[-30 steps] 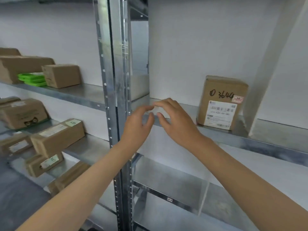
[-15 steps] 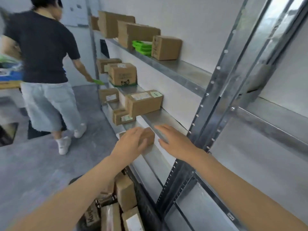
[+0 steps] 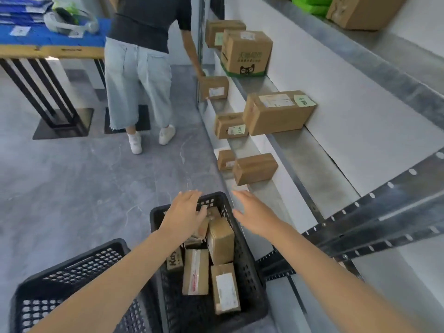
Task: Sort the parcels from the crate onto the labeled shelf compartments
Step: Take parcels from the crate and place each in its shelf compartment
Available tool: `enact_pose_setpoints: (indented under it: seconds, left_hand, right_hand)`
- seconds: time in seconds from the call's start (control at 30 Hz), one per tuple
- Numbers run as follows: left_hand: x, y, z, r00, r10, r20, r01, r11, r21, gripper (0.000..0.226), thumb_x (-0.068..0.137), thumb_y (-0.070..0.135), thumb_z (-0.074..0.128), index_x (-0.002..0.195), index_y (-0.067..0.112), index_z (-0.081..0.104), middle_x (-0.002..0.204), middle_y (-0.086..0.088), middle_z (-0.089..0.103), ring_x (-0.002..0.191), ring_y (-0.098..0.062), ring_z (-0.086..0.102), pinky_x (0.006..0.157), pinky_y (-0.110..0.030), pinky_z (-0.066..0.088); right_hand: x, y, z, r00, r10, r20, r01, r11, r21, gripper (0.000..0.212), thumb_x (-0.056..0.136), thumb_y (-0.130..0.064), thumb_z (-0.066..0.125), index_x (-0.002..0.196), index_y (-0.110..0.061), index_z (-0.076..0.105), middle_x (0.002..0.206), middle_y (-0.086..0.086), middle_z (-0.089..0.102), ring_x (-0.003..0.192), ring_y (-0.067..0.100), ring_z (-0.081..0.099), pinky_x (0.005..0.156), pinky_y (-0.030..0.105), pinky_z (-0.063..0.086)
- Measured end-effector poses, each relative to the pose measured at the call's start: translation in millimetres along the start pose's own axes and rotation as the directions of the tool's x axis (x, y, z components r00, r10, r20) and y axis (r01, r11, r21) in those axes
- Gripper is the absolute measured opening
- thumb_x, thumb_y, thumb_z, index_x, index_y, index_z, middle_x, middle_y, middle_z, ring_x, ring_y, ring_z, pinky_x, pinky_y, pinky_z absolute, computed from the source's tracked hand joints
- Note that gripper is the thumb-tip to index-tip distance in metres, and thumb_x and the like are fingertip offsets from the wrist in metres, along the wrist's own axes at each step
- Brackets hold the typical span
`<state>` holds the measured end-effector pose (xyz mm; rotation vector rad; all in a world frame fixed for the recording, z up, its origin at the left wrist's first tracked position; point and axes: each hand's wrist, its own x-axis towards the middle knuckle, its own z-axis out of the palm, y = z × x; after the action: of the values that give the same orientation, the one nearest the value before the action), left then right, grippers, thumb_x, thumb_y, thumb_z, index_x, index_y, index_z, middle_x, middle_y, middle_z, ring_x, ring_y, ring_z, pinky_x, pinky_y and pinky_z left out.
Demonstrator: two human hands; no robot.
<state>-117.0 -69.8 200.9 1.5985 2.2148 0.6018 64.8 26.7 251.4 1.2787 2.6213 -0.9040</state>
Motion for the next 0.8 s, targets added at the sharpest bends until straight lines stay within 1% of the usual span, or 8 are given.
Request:
enact_pose_setpoints:
  seconds: [0.13, 0.23, 0.3, 0.4, 0.5, 0.63, 0.7, 0.8]
  left_hand:
    - [4, -33, 32, 0.993, -0.120, 0.020, 0.121, 0.990, -0.076, 0.034, 0.099, 0.024, 0.052, 0.129, 0.008, 0.058, 0.128, -0.007, 0.062, 0.120, -0.023, 0.054, 0.112, -0.037, 0.037]
    - [-2, -61, 62, 0.967, -0.238, 0.087, 0.247, 0.962, -0.114, 0.030, 0.099, 0.019, 0.052, 0.126, 0.008, 0.060, 0.115, -0.007, 0.065, 0.107, -0.023, 0.060, 0.098, -0.035, 0.048]
    - [-9, -83, 87, 0.940, -0.299, 0.163, 0.314, 0.946, -0.078, 0.032, 0.098, 0.018, 0.051, 0.128, 0.009, 0.057, 0.113, -0.008, 0.065, 0.105, -0.025, 0.062, 0.092, -0.035, 0.050]
    - [-10, -110, 121, 0.894, -0.365, 0.260, 0.381, 0.925, -0.013, 0.029, 0.098, 0.018, 0.049, 0.124, 0.007, 0.054, 0.111, -0.010, 0.063, 0.102, -0.029, 0.061, 0.088, -0.038, 0.049]
    - [1, -130, 149, 0.868, -0.400, 0.294, 0.412, 0.911, 0.021, 0.027, 0.098, 0.018, 0.046, 0.121, 0.007, 0.054, 0.115, -0.008, 0.058, 0.107, -0.028, 0.059, 0.092, -0.037, 0.047]
    - [16, -153, 184, 0.826, -0.460, 0.326, 0.483, 0.875, 0.012, 0.047, 0.097, 0.013, 0.049, 0.143, 0.007, 0.040, 0.140, -0.011, 0.049, 0.127, -0.030, 0.049, 0.108, -0.040, 0.040]
    - [19, -158, 199, 0.797, -0.511, 0.324, 0.543, 0.839, -0.013, 0.053, 0.096, 0.010, 0.051, 0.147, 0.008, 0.035, 0.146, -0.011, 0.043, 0.133, -0.029, 0.044, 0.112, -0.038, 0.036]
    - [22, -164, 219, 0.779, -0.541, 0.316, 0.581, 0.813, -0.039, 0.058, 0.094, 0.005, 0.053, 0.148, 0.005, 0.032, 0.150, -0.011, 0.037, 0.138, -0.027, 0.039, 0.113, -0.032, 0.030]
  right_hand:
    - [31, 18, 36, 0.995, 0.029, 0.094, -0.033, 0.998, 0.044, 0.057, 0.104, -0.027, 0.045, 0.156, -0.022, 0.024, 0.160, -0.004, 0.028, 0.144, 0.016, 0.033, 0.113, 0.034, 0.033]
    - [53, 36, 68, 0.984, 0.069, 0.163, -0.083, 0.994, 0.078, 0.056, 0.104, -0.027, 0.044, 0.156, -0.023, 0.024, 0.160, -0.004, 0.027, 0.145, 0.017, 0.032, 0.115, 0.036, 0.034]
    - [68, 47, 89, 0.972, 0.094, 0.216, -0.120, 0.987, 0.108, 0.054, 0.104, -0.027, 0.045, 0.155, -0.022, 0.027, 0.159, -0.003, 0.030, 0.144, 0.018, 0.034, 0.114, 0.035, 0.034]
    - [92, 64, 123, 0.951, 0.121, 0.284, -0.168, 0.975, 0.147, 0.049, 0.104, -0.025, 0.046, 0.151, -0.021, 0.034, 0.150, 0.000, 0.042, 0.132, 0.017, 0.046, 0.104, 0.028, 0.039]
    - [119, 81, 160, 0.927, 0.191, 0.321, -0.272, 0.935, 0.229, 0.049, 0.104, -0.023, 0.046, 0.152, -0.021, 0.034, 0.149, 0.001, 0.046, 0.133, 0.016, 0.046, 0.104, 0.027, 0.037]
    - [145, 104, 218, 0.884, 0.266, 0.384, -0.391, 0.872, 0.296, 0.052, 0.104, -0.020, 0.046, 0.153, -0.020, 0.029, 0.152, 0.002, 0.042, 0.134, 0.019, 0.045, 0.097, 0.025, 0.038]
    - [151, 114, 245, 0.857, 0.296, 0.423, -0.443, 0.842, 0.309, 0.055, 0.104, -0.021, 0.046, 0.154, -0.019, 0.026, 0.155, 0.002, 0.038, 0.138, 0.020, 0.042, 0.105, 0.030, 0.039]
    - [161, 126, 277, 0.811, 0.326, 0.486, -0.517, 0.787, 0.337, 0.059, 0.104, -0.022, 0.045, 0.157, -0.019, 0.019, 0.159, 0.003, 0.031, 0.144, 0.021, 0.035, 0.112, 0.033, 0.033]
